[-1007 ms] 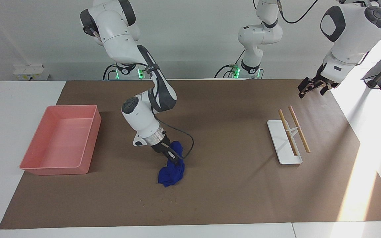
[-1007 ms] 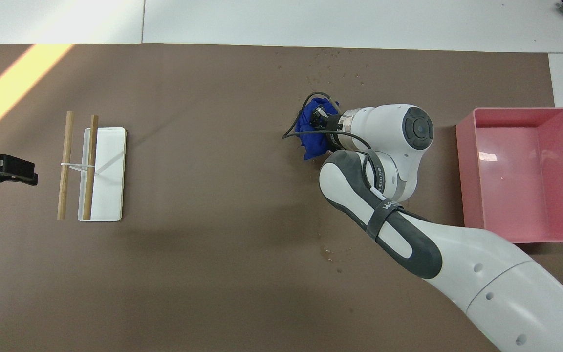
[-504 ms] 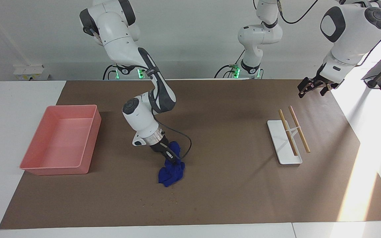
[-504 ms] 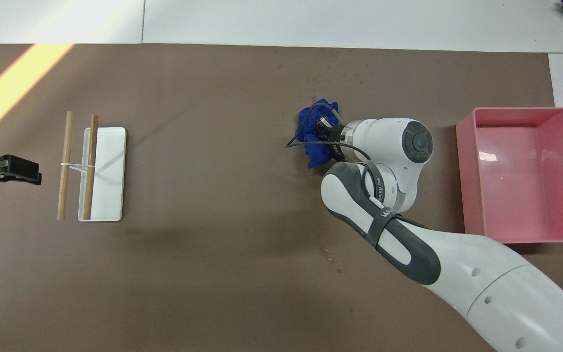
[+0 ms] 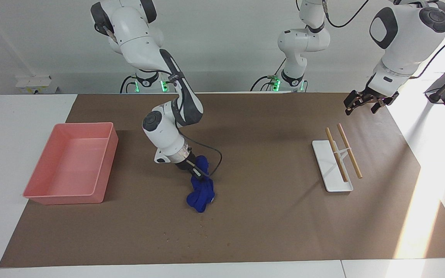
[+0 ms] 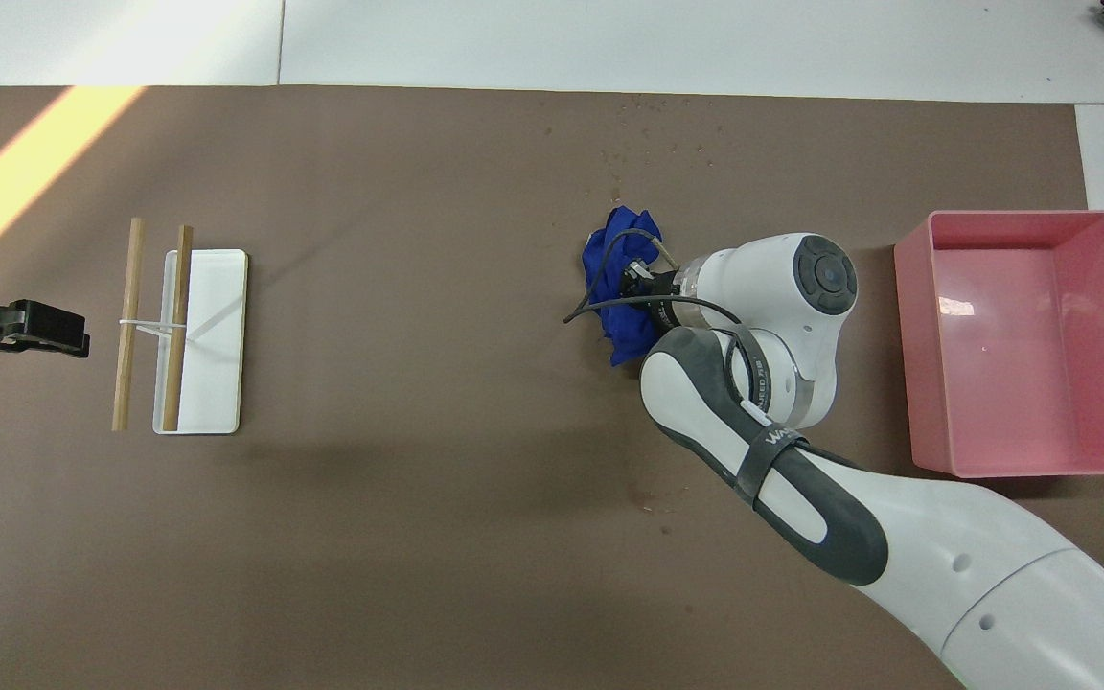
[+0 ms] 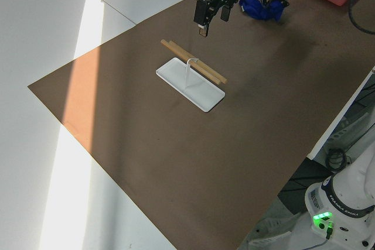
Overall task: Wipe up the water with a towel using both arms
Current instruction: 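Rub the towel back and forth over the water spill with the right gripper, then carry the towel into the pink bin with the right gripper and release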
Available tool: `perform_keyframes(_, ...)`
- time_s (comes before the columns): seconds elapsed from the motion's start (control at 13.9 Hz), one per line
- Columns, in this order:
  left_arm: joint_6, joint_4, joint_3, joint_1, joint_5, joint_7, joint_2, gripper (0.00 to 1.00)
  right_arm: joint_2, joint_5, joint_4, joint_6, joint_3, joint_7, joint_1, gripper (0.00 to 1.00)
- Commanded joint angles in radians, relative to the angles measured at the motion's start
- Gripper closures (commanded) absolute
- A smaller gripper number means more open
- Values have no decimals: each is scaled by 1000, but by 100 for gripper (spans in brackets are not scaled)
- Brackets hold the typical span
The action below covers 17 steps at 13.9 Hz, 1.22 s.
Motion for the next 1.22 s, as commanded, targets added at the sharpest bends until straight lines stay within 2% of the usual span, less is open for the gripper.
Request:
perform_keyframes(0.0, 21, -26, 21, -24, 11, 8, -24, 0, -103, -2, -155, -18, 5, 9, -9, 100)
perform_keyframes(0.14, 32, -23, 21, -25, -4, 1, -24, 0, -162, -2, -226, -45, 5, 3, -9, 100)
perform_keyframes(0.43, 35, -23, 19, -24, -26, -1, -27, 0, -278, -2, -310, -200, 5, 1, -14, 100)
perform_keyframes(0.79, 37, -24, 10, -27, -53, -6, -28, 0, -396, -2, -332, -381, 3, 6, -31, 100)
perform_keyframes(0.94, 32, -23, 7, -27, -55, -12, -27, 0, -421, -7, -291, -406, 3, 4, -48, 100)
perform_keyframes(1.15, 31, -23, 5, -27, -61, -15, -27, 0, -412, -19, -106, -550, 2, 11, -95, 100)
